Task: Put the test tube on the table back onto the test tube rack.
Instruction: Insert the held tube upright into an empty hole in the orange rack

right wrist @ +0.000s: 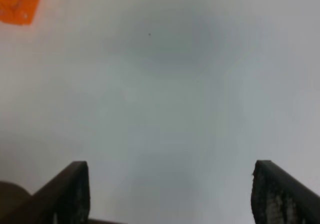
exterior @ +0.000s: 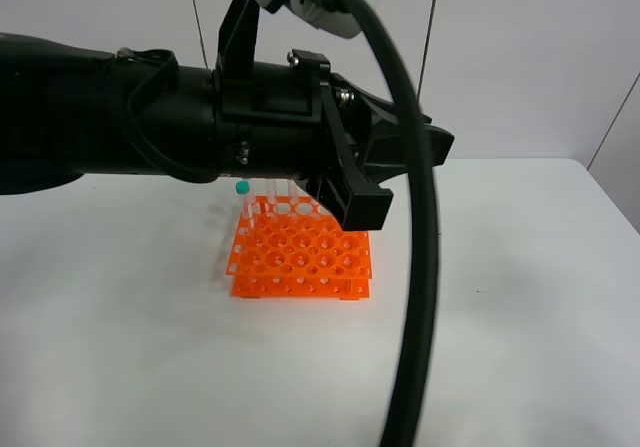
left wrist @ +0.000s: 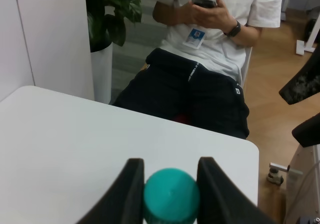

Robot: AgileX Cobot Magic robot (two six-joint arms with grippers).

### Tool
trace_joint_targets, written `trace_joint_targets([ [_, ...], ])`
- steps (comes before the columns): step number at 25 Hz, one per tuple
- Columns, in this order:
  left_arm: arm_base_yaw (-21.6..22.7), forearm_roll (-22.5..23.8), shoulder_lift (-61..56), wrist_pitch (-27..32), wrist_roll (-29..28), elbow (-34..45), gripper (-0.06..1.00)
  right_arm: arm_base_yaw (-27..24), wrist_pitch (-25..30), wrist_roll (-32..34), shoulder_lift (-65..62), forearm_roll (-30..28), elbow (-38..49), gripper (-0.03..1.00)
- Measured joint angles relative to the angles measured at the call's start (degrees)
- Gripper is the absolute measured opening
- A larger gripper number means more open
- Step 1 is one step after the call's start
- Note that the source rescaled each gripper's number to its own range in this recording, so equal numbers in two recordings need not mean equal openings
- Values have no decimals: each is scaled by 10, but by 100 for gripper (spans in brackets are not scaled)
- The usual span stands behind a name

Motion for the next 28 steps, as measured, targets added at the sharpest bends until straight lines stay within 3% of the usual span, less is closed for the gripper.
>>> trace_joint_targets([
  [5, 0, 1, 0, 0, 0, 0, 0, 0, -32, 2, -41, 8, 57, 100],
  [21, 0, 1, 0, 5, 0, 0, 0, 0, -83, 2, -219, -2, 102, 100],
  [28, 0, 1, 0, 5, 0, 0, 0, -77, -83, 2, -223, -5, 102, 100],
])
